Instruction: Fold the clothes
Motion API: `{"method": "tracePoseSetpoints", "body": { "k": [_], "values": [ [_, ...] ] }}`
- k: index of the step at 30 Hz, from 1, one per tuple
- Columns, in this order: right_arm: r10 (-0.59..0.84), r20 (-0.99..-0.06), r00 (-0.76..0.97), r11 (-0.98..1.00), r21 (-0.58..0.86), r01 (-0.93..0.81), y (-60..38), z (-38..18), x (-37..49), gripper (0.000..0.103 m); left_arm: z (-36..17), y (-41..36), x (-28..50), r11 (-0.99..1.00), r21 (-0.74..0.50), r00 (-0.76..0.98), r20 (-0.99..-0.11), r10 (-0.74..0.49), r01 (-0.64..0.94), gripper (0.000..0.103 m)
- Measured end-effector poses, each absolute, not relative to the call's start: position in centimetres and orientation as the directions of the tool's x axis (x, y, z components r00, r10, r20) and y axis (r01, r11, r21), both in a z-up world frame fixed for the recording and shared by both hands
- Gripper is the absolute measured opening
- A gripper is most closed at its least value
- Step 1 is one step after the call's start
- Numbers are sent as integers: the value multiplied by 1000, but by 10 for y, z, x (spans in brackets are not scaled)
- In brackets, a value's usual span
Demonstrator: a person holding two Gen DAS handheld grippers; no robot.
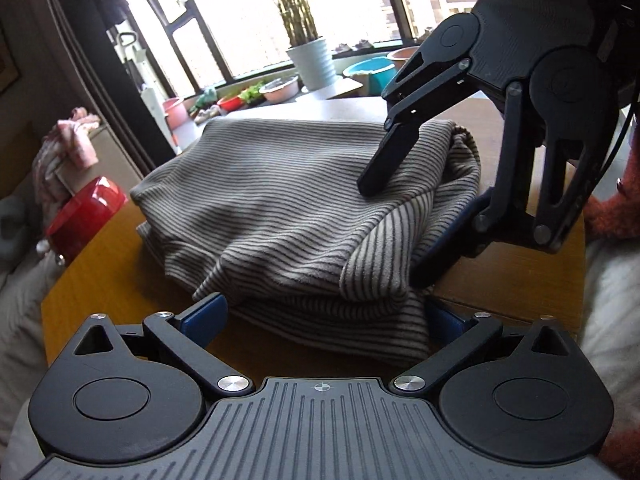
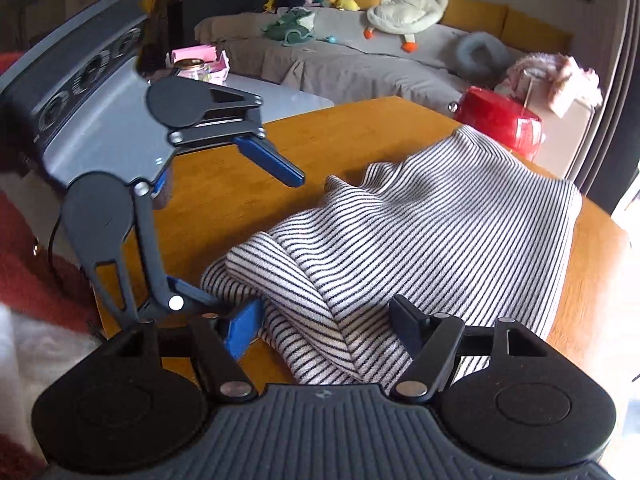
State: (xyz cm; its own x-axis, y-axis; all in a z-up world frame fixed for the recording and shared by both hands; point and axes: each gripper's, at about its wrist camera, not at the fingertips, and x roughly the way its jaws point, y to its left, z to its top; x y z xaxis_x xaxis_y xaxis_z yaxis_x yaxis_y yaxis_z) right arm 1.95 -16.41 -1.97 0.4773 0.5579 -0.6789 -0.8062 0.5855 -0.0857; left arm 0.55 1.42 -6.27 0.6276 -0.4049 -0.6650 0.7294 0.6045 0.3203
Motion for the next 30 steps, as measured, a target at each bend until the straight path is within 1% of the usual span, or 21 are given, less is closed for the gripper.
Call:
{"method": "tracePoseSetpoints", "body": {
  "k": [4, 5, 7, 9, 11, 13, 14, 15, 16, 17, 18, 19, 20, 22, 24, 26, 27, 30],
  "values": [
    [543, -676, 498, 555, -156, -817, -166, -19, 10, 73, -58, 20, 16, 651, 275, 628, -668, -401, 708, 103],
    [539, -675, 503, 548, -173, -818, -166, -19, 8, 73, -56, 23, 19, 669, 244, 622, -669, -407, 702, 103],
    [538, -673, 509, 522, -208, -827, -165, -19, 0, 78, -50, 29, 26, 705, 179, 610, -670, -423, 686, 103],
    [536, -670, 513, 495, -243, -834, -163, -20, -8, 84, -45, 36, 33, 738, 108, 598, -668, -442, 666, 103],
    [521, -673, 525, 474, -283, -834, -158, -24, -13, 85, -40, 42, 40, 764, 37, 587, -664, -464, 645, 103],
    [502, -683, 530, 495, -277, -824, -152, -29, -8, 84, -35, 44, 40, 773, 11, 590, -654, -474, 634, 103],
    [497, -691, 524, 517, -249, -819, -150, -29, -4, 81, -33, 45, 40, 777, 6, 594, -649, -476, 630, 103],
    [507, -700, 503, 559, -177, -810, -152, -27, 6, 78, -31, 45, 40, 780, 1, 597, -643, -479, 626, 103],
    [525, -701, 482, 593, -104, -798, -155, -24, 15, 77, -29, 46, 39, 779, 7, 602, -639, -479, 627, 103],
    [544, -703, 457, 622, -28, -783, -159, -20, 24, 73, -28, 46, 35, 773, 26, 608, -635, -477, 633, 103],
    [565, -703, 433, 647, 51, -761, -166, -17, 34, 66, -27, 46, 32, 768, 44, 613, -631, -475, 639, 103],
    [584, -700, 410, 664, 122, -737, -172, -14, 43, 62, -26, 46, 28, 762, 62, 619, -627, -472, 645, 103],
    [599, -699, 391, 674, 177, -718, -177, -13, 51, 55, -25, 46, 25, 756, 80, 624, -623, -471, 650, 103],
    [624, -694, 359, 686, 267, -676, -187, -12, 63, 54, -23, 47, 19, 744, 114, 634, -615, -468, 659, 103],
    [613, -701, 366, 700, 266, -663, -184, -11, 62, 54, -23, 47, 13, 733, 141, 640, -614, -462, 665, 103],
    [583, -711, 394, 717, 221, -661, -178, -10, 55, 55, -25, 46, 8, 720, 177, 643, -622, -447, 671, 103],
    [573, -712, 406, 720, 201, -664, -176, -10, 53, 57, -27, 44, 6, 710, 200, 645, -628, -437, 676, 103],
    [559, -708, 432, 726, 167, -667, -174, -11, 47, 57, -34, 36, -2, 655, 294, 653, -640, -405, 695, 103]
  ]
}}
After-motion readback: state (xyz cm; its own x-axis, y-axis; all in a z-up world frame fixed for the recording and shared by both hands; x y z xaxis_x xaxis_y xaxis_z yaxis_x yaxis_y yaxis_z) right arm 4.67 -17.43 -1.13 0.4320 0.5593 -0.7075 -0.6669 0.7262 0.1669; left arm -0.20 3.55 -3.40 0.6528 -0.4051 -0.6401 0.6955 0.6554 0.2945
